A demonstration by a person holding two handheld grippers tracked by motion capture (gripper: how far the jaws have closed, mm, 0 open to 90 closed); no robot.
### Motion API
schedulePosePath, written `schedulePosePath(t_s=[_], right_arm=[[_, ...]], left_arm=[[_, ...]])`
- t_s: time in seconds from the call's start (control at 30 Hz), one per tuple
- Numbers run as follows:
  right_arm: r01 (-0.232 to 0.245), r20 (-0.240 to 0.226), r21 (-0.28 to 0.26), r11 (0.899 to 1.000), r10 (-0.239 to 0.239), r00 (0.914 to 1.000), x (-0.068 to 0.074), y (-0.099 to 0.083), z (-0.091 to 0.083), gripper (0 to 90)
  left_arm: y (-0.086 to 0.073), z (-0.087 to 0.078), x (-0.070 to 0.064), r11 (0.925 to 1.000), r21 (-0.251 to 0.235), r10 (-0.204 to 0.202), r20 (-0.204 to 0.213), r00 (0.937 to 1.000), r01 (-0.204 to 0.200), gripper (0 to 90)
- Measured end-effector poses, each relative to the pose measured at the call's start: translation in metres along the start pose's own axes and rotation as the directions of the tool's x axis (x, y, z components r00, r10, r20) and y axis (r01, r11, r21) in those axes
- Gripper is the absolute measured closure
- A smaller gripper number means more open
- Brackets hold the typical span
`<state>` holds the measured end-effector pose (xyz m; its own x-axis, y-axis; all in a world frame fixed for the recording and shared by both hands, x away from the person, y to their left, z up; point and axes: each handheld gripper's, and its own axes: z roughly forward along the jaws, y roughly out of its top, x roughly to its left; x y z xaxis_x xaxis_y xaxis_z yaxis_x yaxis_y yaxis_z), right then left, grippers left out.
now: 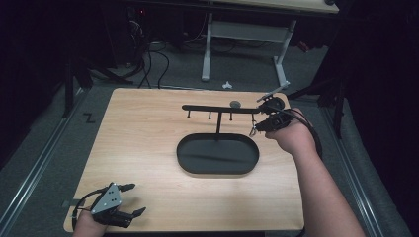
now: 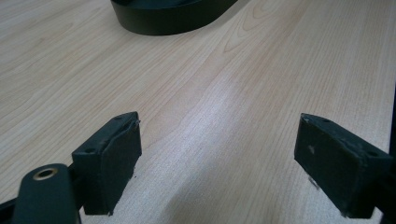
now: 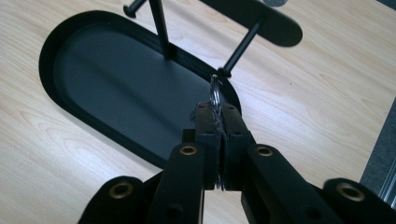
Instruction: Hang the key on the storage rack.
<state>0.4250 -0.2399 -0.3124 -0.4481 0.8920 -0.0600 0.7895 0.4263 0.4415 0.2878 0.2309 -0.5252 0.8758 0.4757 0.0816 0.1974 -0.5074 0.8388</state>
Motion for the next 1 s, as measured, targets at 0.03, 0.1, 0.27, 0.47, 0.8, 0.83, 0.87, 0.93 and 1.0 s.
schedulePosePath(t_s=[0.03, 0.1, 0.27, 0.47, 0.8, 0.83, 0.87, 0.93, 1.0], right_arm=[[-0.001, 0.001, 0.0, 1.0, 0.001, 1.0, 0.0, 0.001, 0.0, 88.2], [-0.006, -0.001, 0.001, 1.0, 0.006, 1.0, 0.0, 0.004, 0.001, 88.2], [-0.006, -0.004, 0.001, 1.0, 0.006, 1.0, -0.001, 0.008, 0.003, 88.1], [-0.021, -0.005, -0.004, 1.0, 0.021, 0.9998, -0.004, 0.012, 0.005, 88.1], [-0.032, 0.006, -0.002, 0.999, 0.032, 0.9995, -0.011, 0.014, 0.009, 87.6], [-0.032, 0.006, 0.001, 1.0, 0.031, 0.9995, -0.011, 0.015, 0.01, 87.6], [-0.028, 0.01, -0.001, 1.0, 0.028, 0.9996, -0.011, 0.015, 0.01, 87.5], [-0.022, 0.018, -0.001, 1.0, 0.022, 0.9996, -0.011, 0.015, 0.011, 87.3], [-0.018, 0.029, -0.003, 1.0, 0.018, 0.9994, -0.011, 0.016, 0.012, 85.2]], left_arm=[[0.0, 0.0, 0.0, 1.0, -0.001, 0.0, 0.0, 1.0, 0.0, 15.3], [0.0, 0.0, 0.0, 1.0, 0.0, 0.0, 0.0, 1.0, 0.0, 15.3], [0.0, -0.001, 0.0, 1.0, -0.008, -0.001, -0.005, 1.0, 0.001, 15.3], [0.0, -0.001, 0.0, 1.0, -0.002, 0.0, -0.001, 1.0, 0.0, 15.3], [-0.002, -0.002, 0.0, 1.0, -0.004, -0.005, -0.005, 1.0, 0.005, 15.3], [-0.002, -0.002, 0.0, 1.0, -0.002, -0.005, -0.003, 1.0, 0.005, 15.3], [-0.002, -0.002, 0.0, 1.0, -0.003, -0.005, -0.004, 1.0, 0.005, 15.3], [-0.001, -0.002, 0.0, 1.0, -0.002, -0.004, -0.003, 1.0, 0.004, 15.3], [-0.001, -0.002, -0.001, 1.0, 0.001, -0.002, 0.0, 1.0, 0.002, 15.3]])
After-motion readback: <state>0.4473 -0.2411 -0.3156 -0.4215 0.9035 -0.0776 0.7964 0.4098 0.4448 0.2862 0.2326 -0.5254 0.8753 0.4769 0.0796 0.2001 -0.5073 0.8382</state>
